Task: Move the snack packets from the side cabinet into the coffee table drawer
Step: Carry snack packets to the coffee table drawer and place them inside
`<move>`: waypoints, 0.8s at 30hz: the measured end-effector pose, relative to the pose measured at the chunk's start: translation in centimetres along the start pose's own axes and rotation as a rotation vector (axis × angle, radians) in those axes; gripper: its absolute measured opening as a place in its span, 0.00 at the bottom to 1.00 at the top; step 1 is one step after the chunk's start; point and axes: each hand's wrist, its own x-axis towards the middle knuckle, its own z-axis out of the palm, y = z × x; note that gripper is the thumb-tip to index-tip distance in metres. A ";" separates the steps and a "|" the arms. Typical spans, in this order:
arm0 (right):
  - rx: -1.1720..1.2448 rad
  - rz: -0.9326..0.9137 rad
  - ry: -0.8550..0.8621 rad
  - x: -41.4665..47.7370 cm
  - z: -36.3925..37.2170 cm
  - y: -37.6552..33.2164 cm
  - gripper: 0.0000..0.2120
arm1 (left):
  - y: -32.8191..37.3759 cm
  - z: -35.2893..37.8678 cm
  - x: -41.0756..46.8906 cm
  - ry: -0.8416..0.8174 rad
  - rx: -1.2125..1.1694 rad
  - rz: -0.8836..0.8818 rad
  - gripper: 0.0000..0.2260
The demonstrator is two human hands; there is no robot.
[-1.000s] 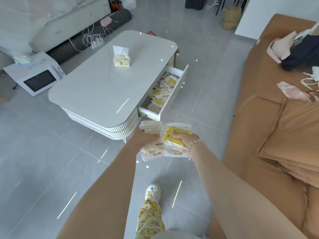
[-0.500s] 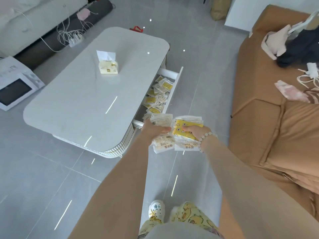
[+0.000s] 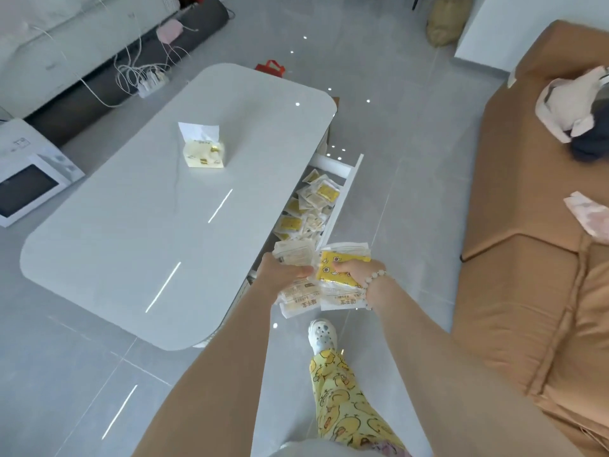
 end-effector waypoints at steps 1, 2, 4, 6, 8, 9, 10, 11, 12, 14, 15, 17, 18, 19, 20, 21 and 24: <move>-0.026 0.010 -0.028 1.2 -0.2 -1.2 0.34 | 0.8 0.2 1.1 0.013 0.012 -0.023 0.20; -0.042 0.011 -0.050 2.7 -0.4 -2.5 0.35 | 1.9 0.5 2.3 0.028 0.015 -0.041 0.19; -0.033 0.026 -0.051 5.9 -1.1 -4.9 0.36 | 3.8 1.0 5.5 0.035 0.028 -0.061 0.17; -0.020 0.051 -0.045 9.0 -1.8 -7.3 0.38 | 5.6 1.5 8.6 0.057 0.025 -0.101 0.20; -0.033 0.076 -0.049 12.0 -2.5 -9.5 0.38 | 6.8 2.2 11.5 0.081 0.009 -0.136 0.27; -0.053 0.083 -0.052 13.4 -2.7 -10.4 0.38 | 7.0 2.5 12.7 0.090 0.005 -0.149 0.29; -0.085 0.083 -0.057 14.7 -2.7 -11.3 0.37 | 7.2 2.7 13.8 0.104 -0.006 -0.158 0.30; -0.119 0.080 -0.066 16.0 -2.6 -12.1 0.37 | 7.2 3.0 14.9 0.118 -0.026 -0.168 0.30; -0.138 0.078 -0.073 17.4 -2.4 -12.7 0.37 | 7.1 3.3 16.0 0.128 -0.052 -0.174 0.30; -0.158 0.090 -0.086 19.8 -1.8 -13.3 0.37 | 6.6 4.0 17.9 0.134 -0.097 -0.203 0.30; -0.170 0.098 -0.095 20.9 -1.4 -13.4 0.38 | 6.2 4.2 18.7 0.120 -0.108 -0.216 0.32; -0.204 0.127 -0.120 22.8 -0.7 -13.1 0.38 | 5.0 4.8 20.2 0.104 -0.120 -0.254 0.35; -0.216 0.148 -0.126 23.8 -0.2 -12.8 0.38 | 4.4 5.0 20.9 0.108 -0.123 -0.270 0.36; -0.226 0.167 -0.132 24.8 0.2 -12.4 0.38 | 3.8 5.2 21.5 0.117 -0.128 -0.301 0.36; -0.233 0.184 -0.135 25.8 0.8 -12.0 0.38 | 3.4 5.3 22.4 0.129 -0.136 -0.321 0.36; -0.247 0.194 -0.136 26.9 1.3 -11.7 0.37 | 2.7 5.5 23.5 0.138 -0.138 -0.346 0.34; -0.344 0.214 -0.123 30.5 3.2 -10.9 0.35 | 0.7 6.1 26.7 0.130 -0.170 -0.403 0.35</move>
